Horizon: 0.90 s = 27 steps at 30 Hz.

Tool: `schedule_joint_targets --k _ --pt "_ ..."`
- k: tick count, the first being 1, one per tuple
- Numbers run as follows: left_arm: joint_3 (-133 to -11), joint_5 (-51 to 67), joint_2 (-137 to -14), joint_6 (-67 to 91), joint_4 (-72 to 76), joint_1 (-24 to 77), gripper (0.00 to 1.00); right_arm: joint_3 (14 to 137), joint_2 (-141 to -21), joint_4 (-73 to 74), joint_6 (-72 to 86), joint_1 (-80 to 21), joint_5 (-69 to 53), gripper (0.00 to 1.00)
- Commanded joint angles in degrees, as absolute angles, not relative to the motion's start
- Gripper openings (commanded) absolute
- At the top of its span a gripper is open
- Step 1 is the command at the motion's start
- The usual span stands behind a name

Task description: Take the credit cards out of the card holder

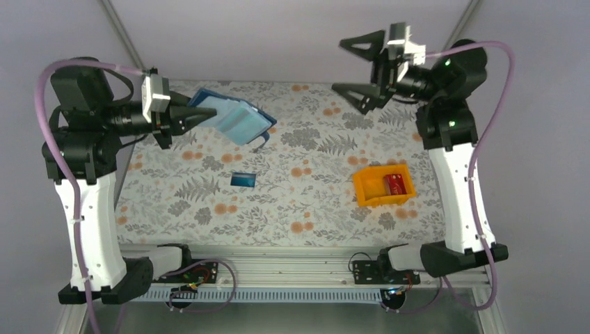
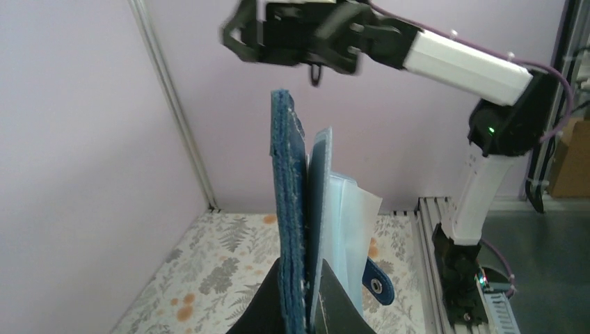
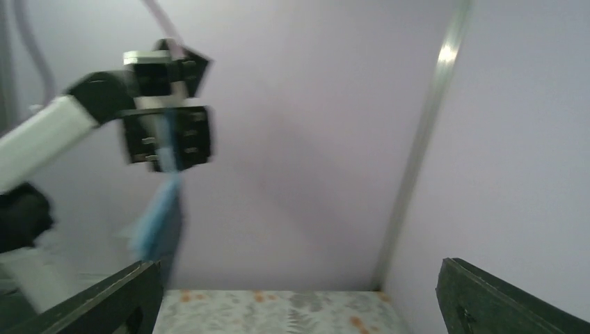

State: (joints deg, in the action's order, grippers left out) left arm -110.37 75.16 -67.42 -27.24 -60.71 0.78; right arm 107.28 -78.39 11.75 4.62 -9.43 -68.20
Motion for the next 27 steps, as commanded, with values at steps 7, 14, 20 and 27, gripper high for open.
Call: schedule_joint_targets --k 7,14,20,27 --pt "-121.07 77.35 -75.75 -8.66 -46.73 -4.48 0.03 84.09 -68.12 -6.25 9.8 -32.47 -42.43 0.94" --pt "-122.16 77.18 -75.76 -8.45 -47.0 -4.46 0.02 92.88 -79.37 -5.12 8.66 -39.8 -42.1 0.91" --pt "-121.86 78.48 -75.11 -8.86 -47.76 -4.52 0.02 97.97 -85.14 -3.99 7.98 -41.57 -46.07 0.8" --pt "-120.78 78.61 -74.83 -9.43 -48.59 -4.5 0.02 102.51 -88.58 2.83 0.23 -44.43 -51.92 0.72"
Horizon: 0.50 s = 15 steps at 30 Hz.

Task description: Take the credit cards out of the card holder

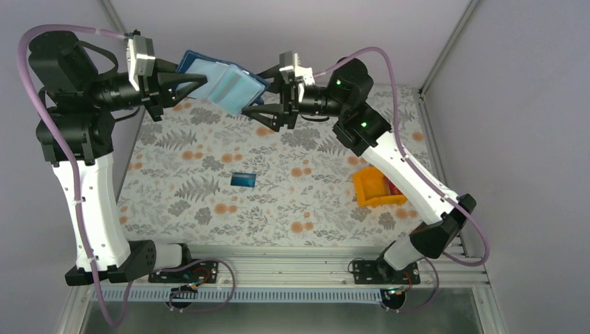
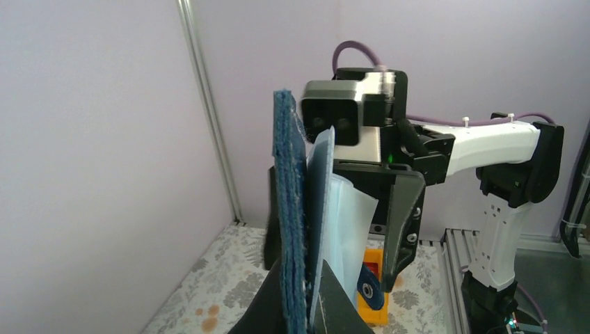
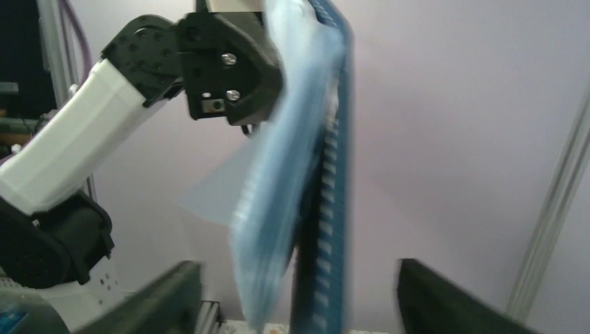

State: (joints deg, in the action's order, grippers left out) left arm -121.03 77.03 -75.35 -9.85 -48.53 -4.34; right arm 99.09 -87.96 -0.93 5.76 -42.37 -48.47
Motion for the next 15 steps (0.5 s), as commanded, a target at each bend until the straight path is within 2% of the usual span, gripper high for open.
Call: schedule_joint_targets --k 1,3,10,11,13,15 --pt "-120.74 78.89 -74.73 -9.45 -48.6 -4.51 0.02 102.41 -88.48 2.68 0.16 -44.52 -50.79 0.58" --pt "-120.48 79.45 -74.5 -9.68 -48.77 -4.57 0.03 102.55 -88.27 2.23 0.32 -44.56 -49.69 0.41" --pt "-119.97 80.39 -73.89 -10.68 -49.47 -4.57 0.03 102.9 -87.19 5.81 -3.72 -44.56 -51.32 0.23" --pt "-119.94 80.39 -73.89 -10.78 -49.47 -4.57 0.03 102.93 -86.97 6.18 -4.12 -44.56 -51.49 0.19" --pt "-119.67 80.04 -73.87 -11.44 -49.84 -4.57 0.03 103.01 -86.82 6.04 -3.63 -44.56 -51.33 0.05" --pt "-118.57 77.67 -73.45 -12.89 -50.65 -4.57 0.03 103.78 -87.19 5.72 -2.03 -44.56 -50.71 0.04"
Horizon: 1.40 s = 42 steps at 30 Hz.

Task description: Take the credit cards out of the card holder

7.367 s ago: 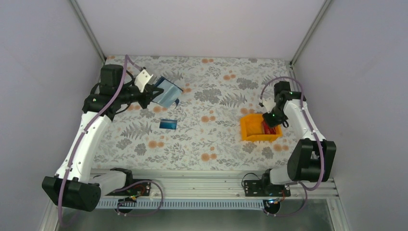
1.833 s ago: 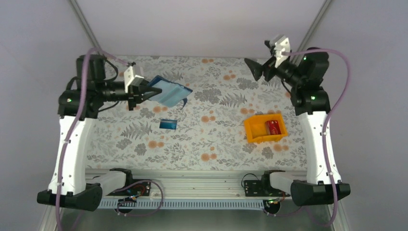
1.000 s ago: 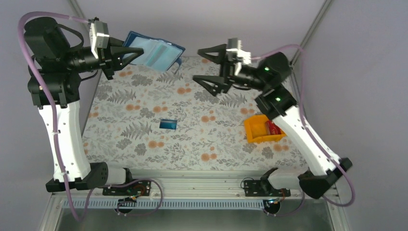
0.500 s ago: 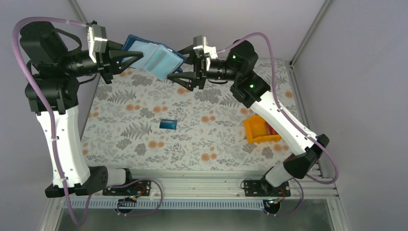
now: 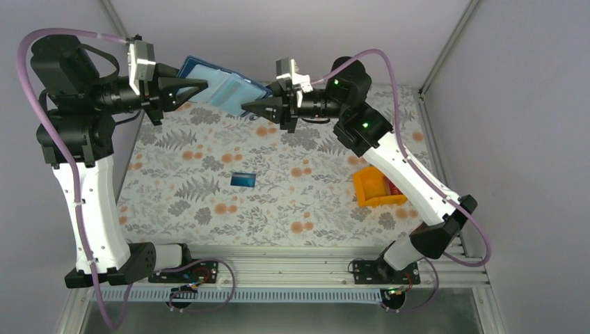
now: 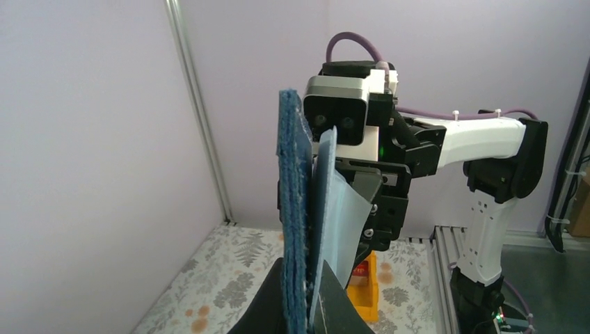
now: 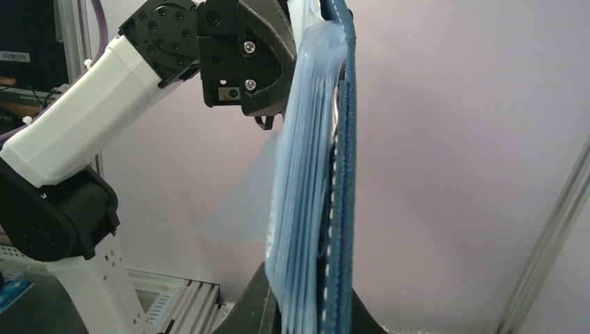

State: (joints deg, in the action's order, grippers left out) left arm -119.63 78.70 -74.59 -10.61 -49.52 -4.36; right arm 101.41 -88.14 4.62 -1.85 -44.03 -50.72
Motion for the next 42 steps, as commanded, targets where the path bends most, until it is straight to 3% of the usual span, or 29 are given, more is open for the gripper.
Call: schedule_joint_targets --k 1,5,8,14,26,30,32,33,36,42 --pt "-117.53 75.32 -73.14 -13.52 -50.92 -4.55 0.02 104.59 -87.73 5.87 -1.0 -44.6 -50.34 0.04" --pt "-109.83 63.13 -71.2 -14.15 -49.78 -4.48 0.03 109.18 -90.89 8.97 3.11 -44.73 -46.6 0.04" --pt "-103.44 60.68 -69.56 -14.89 -48.92 -3.8 0.03 112.09 -93.13 11.38 5.26 -44.8 -44.59 0.08" --pt "-93.57 63.58 -67.7 -12.3 -45.56 -2.22 0.04 113.34 -96.94 11.63 8.31 -45.25 -44.23 0.11" --pt "-89.09 65.2 -67.02 -9.87 -43.33 -1.24 0.02 118.22 -102.15 15.08 11.31 -45.42 -42.97 0.15" --pt "-88.17 63.29 -66.93 -10.06 -43.33 -1.24 0.03 119.68 -102.28 17.42 10.69 -45.43 -42.07 0.04" --pt "-88.25 60.15 -66.98 -10.23 -43.4 -1.32 0.12 120.11 -101.94 18.72 10.3 -45.39 -40.95 0.04" --pt "-88.32 57.57 -67.03 -10.42 -43.48 -1.33 0.26 120.14 -101.73 19.24 10.23 -45.37 -40.29 0.04" --pt "-87.92 50.74 -67.3 -11.5 -44.0 -1.32 0.51 120.22 -101.29 20.4 10.16 -45.41 -39.31 0.04" --pt "-86.1 48.28 -67.6 -11.73 -43.66 -1.23 0.71 120.59 -102.22 20.57 10.52 -45.42 -42.99 0.04"
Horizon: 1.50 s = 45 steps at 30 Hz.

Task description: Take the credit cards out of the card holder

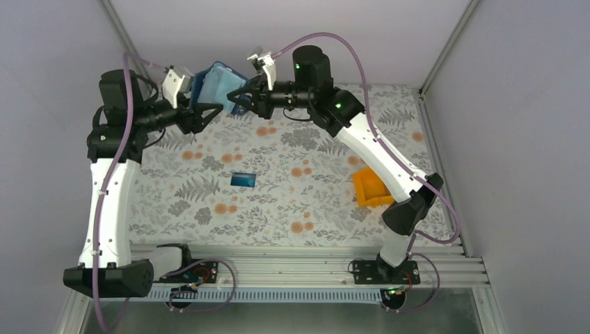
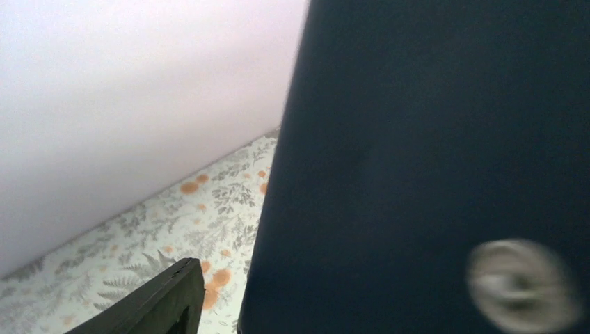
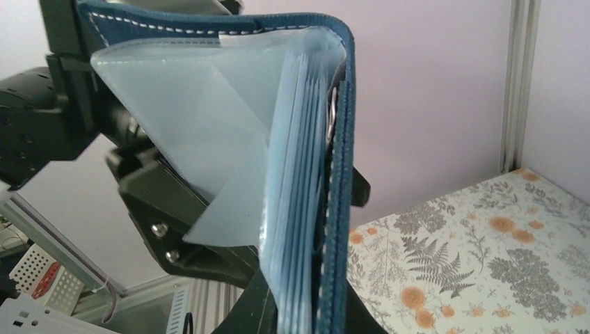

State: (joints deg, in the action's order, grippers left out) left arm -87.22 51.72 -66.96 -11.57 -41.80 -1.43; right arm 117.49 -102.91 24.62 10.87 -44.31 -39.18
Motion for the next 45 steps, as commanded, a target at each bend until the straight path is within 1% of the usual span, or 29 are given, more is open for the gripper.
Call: schedule_joint_targets --k 1,4,7,12,15,16,17,19,20,22,26,30,33,34,37,45 --pt "-86.17 47.93 -67.73 -11.84 -43.68 -1.23 0.72 120.89 -102.36 20.71 10.46 -45.44 -43.92 0.04" --pt "-86.3 47.95 -67.87 -12.16 -43.7 -1.23 0.72 121.65 -102.97 21.58 9.49 -45.49 -46.72 0.04" --pt "-86.4 50.48 -68.09 -12.36 -43.6 -1.23 0.72 121.81 -103.45 22.63 8.59 -45.57 -46.87 0.04" --pt "-87.12 57.11 -68.66 -13.18 -43.82 -1.16 0.8 122.6 -104.57 23.68 8.54 -45.6 -47.94 0.04" --pt "-87.69 59.27 -69.0 -13.53 -44.21 -1.14 0.8 123.38 -104.96 24.36 7.9 -45.62 -48.92 0.04" --pt "-87.82 59.74 -69.13 -13.46 -44.32 -1.14 0.77 123.46 -105.05 24.41 7.68 -45.62 -49.48 0.04" --pt "-88.0 60.15 -69.31 -13.38 -44.34 -1.11 0.72 123.56 -105.19 24.69 7.32 -45.62 -49.97 0.05" --pt "-88.3 61.25 -69.47 -13.43 -44.61 -1.14 0.57 123.66 -105.09 25.55 6.06 -45.62 -50.5 0.06" --pt "-88.33 61.95 -69.55 -13.46 -44.76 -1.14 0.47 123.67 -104.86 25.98 5.32 -45.62 -50.41 0.07" --pt "-88.34 63.48 -69.44 -13.45 -44.95 -1.14 0.38 123.64 -104.55 26.74 4.18 -45.62 -50.28 0.08" --pt "-88.37 65.38 -69.26 -13.81 -45.35 -1.14 0.26 123.57 -104.17 27.75 2.63 -45.6 -48.87 0.1" --pt "-88.68 66.57 -69.17 -14.03 -45.62 -1.14 0.16 123.44 -104.15 28.33 1.99 -45.62 -48.78 0.13" --pt "-88.5 68.45 -69.12 -13.49 -45.42 -1.19 0.05 123.32 -104.13 28.67 1.61 -45.62 -48.9 0.16" --pt "-88.34 69.09 -69.14 -12.76 -45.11 -1.22 0.03 123.23 -104.15 28.7 1.58 -45.62 -49.03 0.16" --pt "-88.16 70.55 -68.98 -11.8 -44.52 -1.31 0.02 122.93 -104.24 28.79 1.65 -45.6 -49.66 0.2" --pt "-88.18 74.41 -69.05 -10.16 -43.61 -2.22 0.02 118.64 -101.33 27.48 -1.25 -44.87 -52.57 0.48"
